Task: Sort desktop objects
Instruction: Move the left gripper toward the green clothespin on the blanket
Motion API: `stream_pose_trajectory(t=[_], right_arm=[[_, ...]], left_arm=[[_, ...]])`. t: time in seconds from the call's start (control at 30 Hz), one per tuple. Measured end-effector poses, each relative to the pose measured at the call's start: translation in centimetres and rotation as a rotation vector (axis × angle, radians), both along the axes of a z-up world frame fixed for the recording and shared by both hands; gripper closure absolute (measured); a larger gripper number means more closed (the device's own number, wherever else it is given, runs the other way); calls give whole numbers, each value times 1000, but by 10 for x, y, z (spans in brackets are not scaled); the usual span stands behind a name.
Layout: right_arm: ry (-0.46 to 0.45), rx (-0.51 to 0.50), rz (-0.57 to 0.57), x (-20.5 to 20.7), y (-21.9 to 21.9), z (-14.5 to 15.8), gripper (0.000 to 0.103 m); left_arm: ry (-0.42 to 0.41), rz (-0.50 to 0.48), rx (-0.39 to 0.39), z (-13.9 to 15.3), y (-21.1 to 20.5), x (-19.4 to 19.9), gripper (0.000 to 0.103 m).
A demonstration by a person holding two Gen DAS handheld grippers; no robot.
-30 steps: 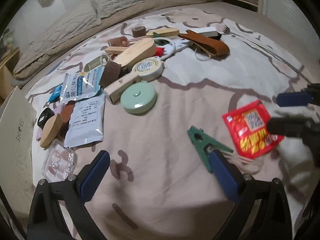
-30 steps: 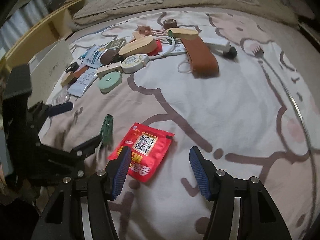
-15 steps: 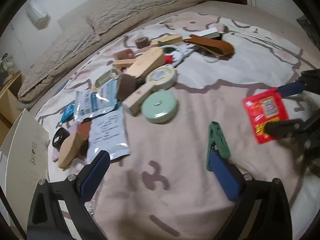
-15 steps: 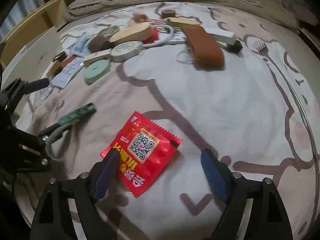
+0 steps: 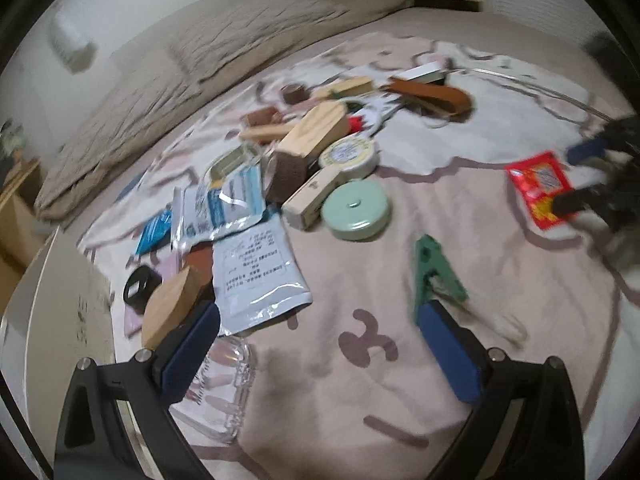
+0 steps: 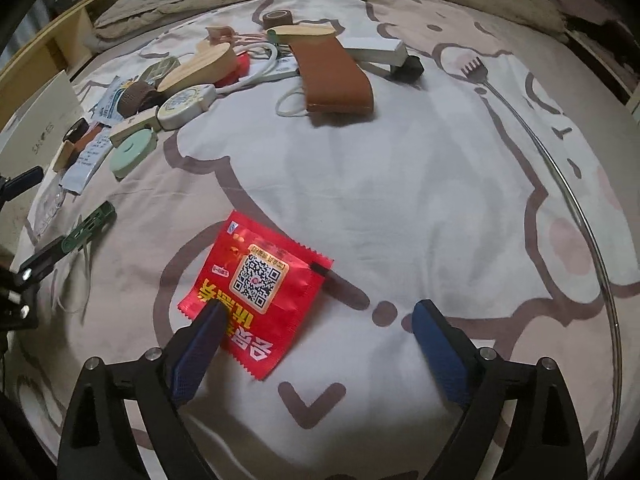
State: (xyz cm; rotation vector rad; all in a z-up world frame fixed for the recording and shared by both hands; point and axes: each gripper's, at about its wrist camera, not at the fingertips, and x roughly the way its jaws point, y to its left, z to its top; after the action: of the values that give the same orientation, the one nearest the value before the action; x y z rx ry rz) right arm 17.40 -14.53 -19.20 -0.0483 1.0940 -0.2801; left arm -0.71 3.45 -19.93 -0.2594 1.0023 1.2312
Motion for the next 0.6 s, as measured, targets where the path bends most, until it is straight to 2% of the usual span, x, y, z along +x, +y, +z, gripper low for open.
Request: stream_pose_trajectory(t=[0.07, 0.13, 0.27, 0.4, 0.47, 0.6], right_arm=[[8, -4, 5, -1, 1, 0, 9], [12, -8, 5, -3, 1, -1, 9], [21, -7, 4, -2, 2, -1, 8], [23, -11, 11, -4, 2, -2, 8], [25, -10, 17, -3, 1, -2, 7], [26, -8, 23, -3, 2, -3, 7]], left_arm=[[-13, -4, 15, 7, -2, -6, 2], [-43, 36, 13, 12, 2, -11, 2], [-155, 128, -21, 22, 15, -19, 2], [-214, 114, -64, 23, 17, -7, 2], [-206, 72, -85, 20, 12, 5, 2], [-135, -14, -120, 9, 0, 25, 2]])
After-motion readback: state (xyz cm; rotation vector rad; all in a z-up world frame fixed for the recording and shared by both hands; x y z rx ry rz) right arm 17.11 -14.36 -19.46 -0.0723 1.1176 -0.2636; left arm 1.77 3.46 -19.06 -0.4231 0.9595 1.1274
